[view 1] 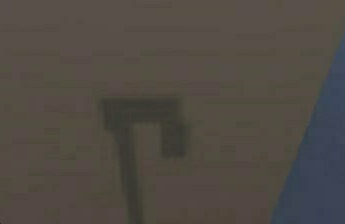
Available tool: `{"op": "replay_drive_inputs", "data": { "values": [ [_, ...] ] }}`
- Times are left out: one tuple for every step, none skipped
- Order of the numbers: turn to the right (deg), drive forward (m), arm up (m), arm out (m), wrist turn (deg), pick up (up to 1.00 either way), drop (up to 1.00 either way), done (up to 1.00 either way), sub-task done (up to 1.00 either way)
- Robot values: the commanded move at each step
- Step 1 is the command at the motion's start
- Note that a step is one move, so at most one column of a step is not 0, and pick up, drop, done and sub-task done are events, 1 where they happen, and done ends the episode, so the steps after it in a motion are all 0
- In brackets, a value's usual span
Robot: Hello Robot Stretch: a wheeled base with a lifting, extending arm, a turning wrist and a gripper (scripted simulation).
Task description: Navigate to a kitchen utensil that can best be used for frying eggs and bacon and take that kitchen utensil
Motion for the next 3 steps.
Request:
{"op": "replay_drive_inputs", "data": {
  "values": [
    [-45.0, 0.00, 0.00, 0.00, 0.0, 0.00, 0.00, 0.00, 0.00],
    [-6.0, 0.00, 0.00, 0.00, 0.0, 0.00, 0.00, 0.00, 0.00],
    [0.0, 0.30, 0.00, 0.00, 0.0, 0.00, 0.00, 0.00, 0.00]
  ]
}}
